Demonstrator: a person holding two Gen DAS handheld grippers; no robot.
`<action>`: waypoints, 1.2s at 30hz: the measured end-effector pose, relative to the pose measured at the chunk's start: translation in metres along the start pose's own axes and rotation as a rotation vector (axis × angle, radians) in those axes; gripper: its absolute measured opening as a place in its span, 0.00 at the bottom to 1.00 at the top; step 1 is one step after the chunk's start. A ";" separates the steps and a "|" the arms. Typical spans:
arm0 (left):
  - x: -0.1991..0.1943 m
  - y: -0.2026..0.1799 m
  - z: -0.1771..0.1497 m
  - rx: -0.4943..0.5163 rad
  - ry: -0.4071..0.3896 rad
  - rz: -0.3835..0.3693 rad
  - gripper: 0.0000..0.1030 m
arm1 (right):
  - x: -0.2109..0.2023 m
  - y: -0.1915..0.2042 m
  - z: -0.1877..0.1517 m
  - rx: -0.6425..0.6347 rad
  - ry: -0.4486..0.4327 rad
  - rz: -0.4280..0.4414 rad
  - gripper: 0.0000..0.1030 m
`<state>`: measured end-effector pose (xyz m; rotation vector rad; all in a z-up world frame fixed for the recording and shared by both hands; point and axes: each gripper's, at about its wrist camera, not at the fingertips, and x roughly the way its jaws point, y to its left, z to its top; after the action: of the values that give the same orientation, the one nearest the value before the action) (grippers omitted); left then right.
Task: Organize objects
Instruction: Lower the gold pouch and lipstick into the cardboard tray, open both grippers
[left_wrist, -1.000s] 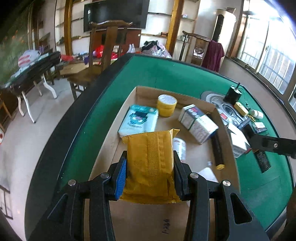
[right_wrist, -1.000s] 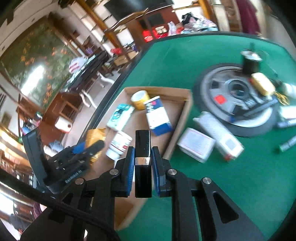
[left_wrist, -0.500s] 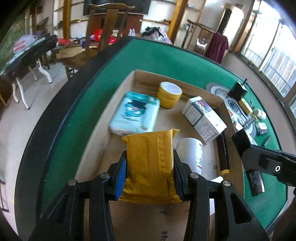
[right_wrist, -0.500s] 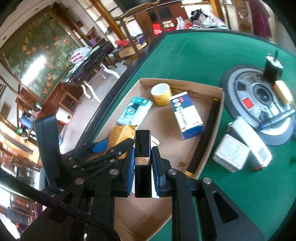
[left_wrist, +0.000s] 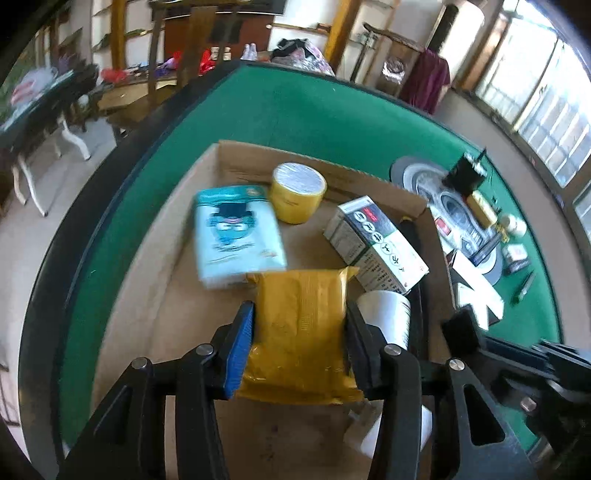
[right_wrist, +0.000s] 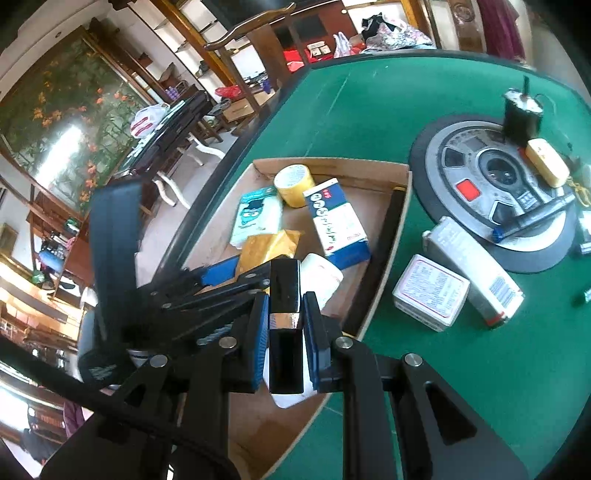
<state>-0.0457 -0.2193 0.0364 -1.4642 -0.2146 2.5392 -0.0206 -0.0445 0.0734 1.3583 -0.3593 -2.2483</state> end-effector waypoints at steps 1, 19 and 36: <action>-0.008 0.004 -0.001 -0.006 -0.011 -0.009 0.43 | 0.002 0.004 0.000 -0.004 0.001 0.001 0.15; -0.099 0.098 -0.059 -0.237 -0.246 -0.092 0.49 | 0.118 0.075 0.013 -0.142 0.209 0.009 0.15; -0.095 0.126 -0.078 -0.340 -0.278 -0.145 0.54 | 0.131 0.076 0.034 -0.124 0.158 -0.030 0.17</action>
<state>0.0556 -0.3632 0.0491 -1.1333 -0.7994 2.6693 -0.0805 -0.1795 0.0257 1.4717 -0.1445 -2.1313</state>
